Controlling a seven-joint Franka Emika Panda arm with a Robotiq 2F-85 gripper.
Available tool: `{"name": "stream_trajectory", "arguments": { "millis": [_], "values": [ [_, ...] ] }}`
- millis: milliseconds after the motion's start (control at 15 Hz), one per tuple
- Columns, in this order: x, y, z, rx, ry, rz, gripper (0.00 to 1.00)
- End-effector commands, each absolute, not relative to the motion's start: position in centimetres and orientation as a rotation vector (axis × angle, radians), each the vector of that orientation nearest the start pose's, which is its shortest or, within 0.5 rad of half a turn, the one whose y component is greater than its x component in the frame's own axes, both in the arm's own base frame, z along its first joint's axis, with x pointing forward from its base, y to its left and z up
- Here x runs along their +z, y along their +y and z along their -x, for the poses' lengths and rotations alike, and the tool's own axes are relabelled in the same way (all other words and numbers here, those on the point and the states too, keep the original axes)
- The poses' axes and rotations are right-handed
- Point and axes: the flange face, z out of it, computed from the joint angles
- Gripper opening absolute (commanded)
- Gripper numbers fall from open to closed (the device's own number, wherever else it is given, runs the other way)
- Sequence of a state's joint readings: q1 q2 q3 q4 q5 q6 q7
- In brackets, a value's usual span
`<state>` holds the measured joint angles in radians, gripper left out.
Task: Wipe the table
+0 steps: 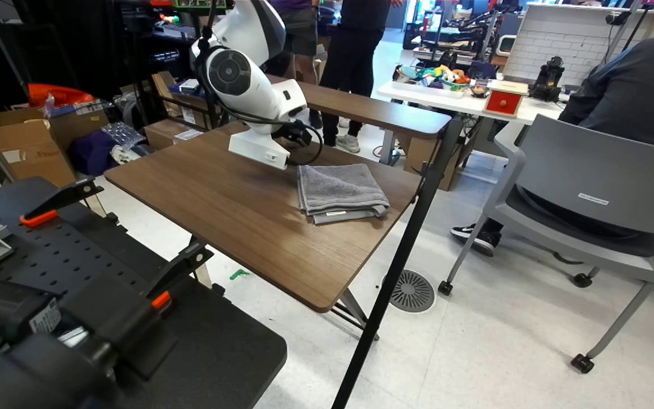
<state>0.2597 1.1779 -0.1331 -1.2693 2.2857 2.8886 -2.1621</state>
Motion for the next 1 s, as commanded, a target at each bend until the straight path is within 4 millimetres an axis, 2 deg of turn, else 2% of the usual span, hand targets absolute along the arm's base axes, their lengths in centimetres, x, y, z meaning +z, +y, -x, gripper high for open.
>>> {"name": "stream_trajectory", "arguments": {
  "millis": [0, 67, 667, 933],
  "values": [
    [2.1, 6.5, -69.4, -1.169, -0.241, 2.649, 0.75],
    [2.0, 6.5, -69.4, -1.162, -0.238, 2.645, 0.74],
    [1.7, 5.8, -70.0, -1.145, -0.218, 2.648, 0.03],
    [2.0, 5.9, -68.6, -1.075, -0.233, 2.642, 0.00]
  ]
}}
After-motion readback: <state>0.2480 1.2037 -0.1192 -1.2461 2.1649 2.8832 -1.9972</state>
